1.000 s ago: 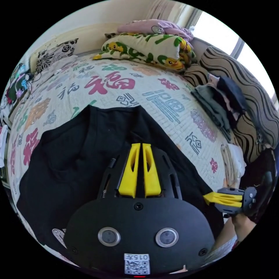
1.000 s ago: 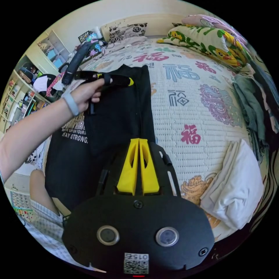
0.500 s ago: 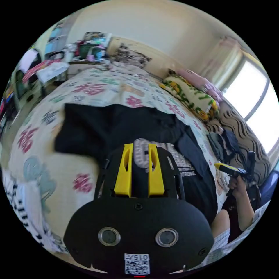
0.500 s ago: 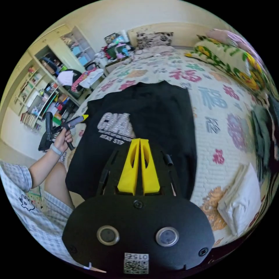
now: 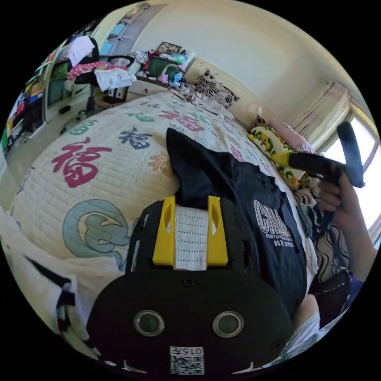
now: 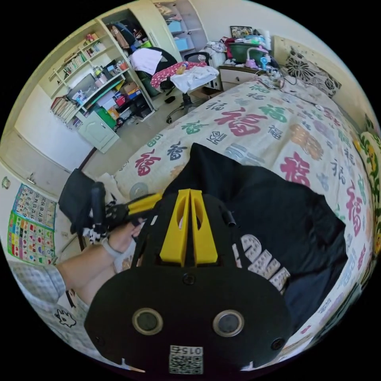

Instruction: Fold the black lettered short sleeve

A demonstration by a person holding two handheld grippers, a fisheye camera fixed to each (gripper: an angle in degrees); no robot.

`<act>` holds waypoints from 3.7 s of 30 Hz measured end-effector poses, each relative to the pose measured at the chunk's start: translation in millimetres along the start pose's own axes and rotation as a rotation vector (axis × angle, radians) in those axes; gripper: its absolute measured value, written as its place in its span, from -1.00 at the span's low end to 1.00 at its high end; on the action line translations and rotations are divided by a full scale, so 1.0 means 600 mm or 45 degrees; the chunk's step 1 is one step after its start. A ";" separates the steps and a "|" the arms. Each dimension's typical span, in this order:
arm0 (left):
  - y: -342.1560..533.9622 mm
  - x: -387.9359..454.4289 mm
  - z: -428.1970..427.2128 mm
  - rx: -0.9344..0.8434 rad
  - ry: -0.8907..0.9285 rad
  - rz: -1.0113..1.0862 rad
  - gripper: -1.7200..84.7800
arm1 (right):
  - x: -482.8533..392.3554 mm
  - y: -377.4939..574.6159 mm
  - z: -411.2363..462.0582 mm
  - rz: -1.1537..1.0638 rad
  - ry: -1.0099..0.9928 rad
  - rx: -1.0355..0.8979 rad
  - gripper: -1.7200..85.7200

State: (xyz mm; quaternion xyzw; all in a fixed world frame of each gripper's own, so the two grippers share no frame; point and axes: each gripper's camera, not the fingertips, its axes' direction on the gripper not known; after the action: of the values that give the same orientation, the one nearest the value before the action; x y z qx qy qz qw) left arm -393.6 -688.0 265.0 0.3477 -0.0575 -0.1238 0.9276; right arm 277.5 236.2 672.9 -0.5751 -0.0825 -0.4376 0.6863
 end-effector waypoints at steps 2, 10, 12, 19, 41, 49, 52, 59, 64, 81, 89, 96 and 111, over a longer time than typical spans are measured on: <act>-0.006 -0.013 -0.009 -0.040 0.081 -0.038 -0.89 | -0.010 -0.046 0.053 -0.030 0.042 -0.035 -0.97; -0.011 -0.056 -0.056 -0.048 0.286 -0.383 -0.95 | -0.027 -0.243 0.286 -0.093 0.278 -0.322 -0.81; -0.016 -0.049 -0.061 -0.063 0.285 -0.402 -0.95 | -0.023 -0.285 0.344 -0.088 0.364 -0.421 -0.78; -0.026 -0.024 -0.074 -0.065 0.314 -0.406 -0.95 | 0.026 -0.317 0.380 -0.039 0.428 -0.484 -0.95; 0.134 0.572 0.049 -0.257 0.183 0.683 -0.84 | 0.551 0.156 -0.141 0.768 -0.246 0.122 -0.94; 0.086 0.630 0.113 -0.199 0.064 0.691 -0.85 | 0.515 0.124 -0.197 0.487 -0.137 0.171 -0.96; 0.087 0.640 0.190 -0.321 -0.028 0.705 -0.85 | 0.505 0.092 -0.178 0.482 -0.081 0.033 -0.97; 0.114 0.672 0.269 -0.516 -0.150 0.821 -0.87 | 0.531 0.135 -0.253 0.488 -0.053 0.011 -0.93; 0.013 0.732 0.288 -0.257 -0.081 0.917 -0.76 | 0.582 0.150 -0.372 0.357 0.269 0.069 -0.79; -0.151 0.842 0.658 -0.632 -0.111 0.905 -0.86 | 0.646 0.118 -0.473 0.299 0.221 -0.249 -0.90; -0.210 0.871 0.581 -0.570 -0.010 0.797 -0.94 | 0.581 0.118 -0.628 0.423 0.403 -0.110 -0.97; -0.214 0.932 0.438 -0.298 0.021 0.870 -0.95 | 0.499 0.154 -0.781 0.509 0.385 0.066 -0.97; 0.405 0.799 -0.025 -0.276 0.197 1.002 -0.94 | -0.038 0.663 -0.863 0.184 0.114 -0.055 -0.96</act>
State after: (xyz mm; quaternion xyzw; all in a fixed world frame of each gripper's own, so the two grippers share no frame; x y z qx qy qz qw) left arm 116.9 -631.2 424.0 0.2079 -0.1028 0.2615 0.9369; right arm 338.6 -216.1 205.5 -0.5741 -0.0008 -0.4138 0.7066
